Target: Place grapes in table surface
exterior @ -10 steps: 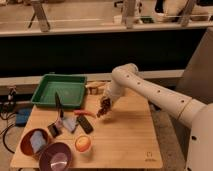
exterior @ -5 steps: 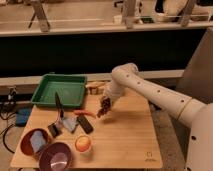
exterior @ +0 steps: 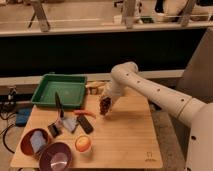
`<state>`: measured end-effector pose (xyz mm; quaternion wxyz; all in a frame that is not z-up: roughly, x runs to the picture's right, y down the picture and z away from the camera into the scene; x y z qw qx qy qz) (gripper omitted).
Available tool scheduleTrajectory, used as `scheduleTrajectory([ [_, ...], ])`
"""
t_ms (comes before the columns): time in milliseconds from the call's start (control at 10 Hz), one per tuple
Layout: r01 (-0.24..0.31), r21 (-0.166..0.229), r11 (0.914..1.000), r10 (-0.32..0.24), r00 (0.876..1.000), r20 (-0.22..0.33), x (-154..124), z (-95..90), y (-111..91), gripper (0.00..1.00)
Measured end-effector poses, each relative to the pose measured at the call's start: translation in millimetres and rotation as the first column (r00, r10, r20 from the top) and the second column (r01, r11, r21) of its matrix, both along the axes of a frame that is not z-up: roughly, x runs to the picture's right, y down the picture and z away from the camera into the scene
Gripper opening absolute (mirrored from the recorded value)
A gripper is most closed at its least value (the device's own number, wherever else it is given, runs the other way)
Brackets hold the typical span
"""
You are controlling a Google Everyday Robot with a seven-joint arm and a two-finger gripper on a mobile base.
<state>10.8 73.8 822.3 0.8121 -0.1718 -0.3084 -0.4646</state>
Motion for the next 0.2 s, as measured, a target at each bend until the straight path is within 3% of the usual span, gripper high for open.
scheduleTrajectory([
  [200, -0.014, -0.002, 0.9999, 0.014, 1.0, 0.009, -1.1, -2.8, -2.7, 0.8],
])
